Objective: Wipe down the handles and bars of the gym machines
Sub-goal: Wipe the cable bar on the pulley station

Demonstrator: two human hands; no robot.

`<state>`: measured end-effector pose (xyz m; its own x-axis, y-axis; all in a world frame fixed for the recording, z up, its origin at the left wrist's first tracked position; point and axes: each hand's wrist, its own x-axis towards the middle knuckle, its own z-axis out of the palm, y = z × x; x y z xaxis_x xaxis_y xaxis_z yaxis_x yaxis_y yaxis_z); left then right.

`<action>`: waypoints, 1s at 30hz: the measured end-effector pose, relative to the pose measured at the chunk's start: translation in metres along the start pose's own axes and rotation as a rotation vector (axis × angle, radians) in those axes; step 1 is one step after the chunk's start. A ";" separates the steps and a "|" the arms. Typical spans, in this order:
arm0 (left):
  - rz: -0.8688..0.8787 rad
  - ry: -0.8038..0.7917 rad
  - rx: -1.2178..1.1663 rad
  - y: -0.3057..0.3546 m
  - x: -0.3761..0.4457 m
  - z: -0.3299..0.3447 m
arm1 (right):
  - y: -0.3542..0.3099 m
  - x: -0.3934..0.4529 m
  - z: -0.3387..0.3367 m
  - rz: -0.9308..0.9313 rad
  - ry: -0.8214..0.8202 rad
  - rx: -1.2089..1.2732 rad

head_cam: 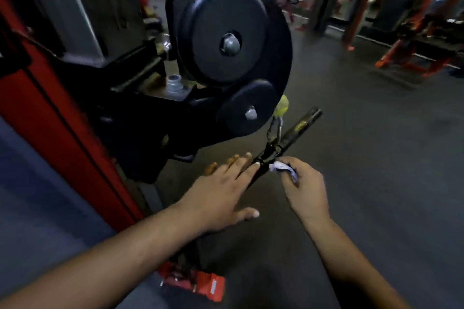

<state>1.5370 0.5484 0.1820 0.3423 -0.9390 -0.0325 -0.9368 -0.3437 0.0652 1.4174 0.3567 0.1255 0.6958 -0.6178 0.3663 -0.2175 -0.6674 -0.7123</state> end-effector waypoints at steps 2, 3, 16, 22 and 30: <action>-0.062 0.018 0.054 0.015 0.003 0.002 | 0.012 0.010 -0.004 -0.049 -0.017 0.072; -0.102 0.026 0.064 0.024 0.005 0.004 | 0.017 0.012 -0.006 -0.079 -0.022 0.115; -0.606 0.177 0.089 0.071 0.039 0.026 | 0.053 0.033 -0.038 -0.034 -0.165 0.450; -0.691 0.193 0.124 0.083 0.065 0.027 | 0.066 0.093 -0.057 -0.221 0.028 0.211; -0.818 0.199 0.143 0.075 0.092 0.036 | 0.072 0.095 0.001 -0.598 -0.303 -0.158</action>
<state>1.4953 0.4365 0.1479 0.9089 -0.3839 0.1627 -0.3844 -0.9227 -0.0295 1.4686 0.2507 0.1083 0.8830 0.0032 0.4693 0.1818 -0.9242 -0.3358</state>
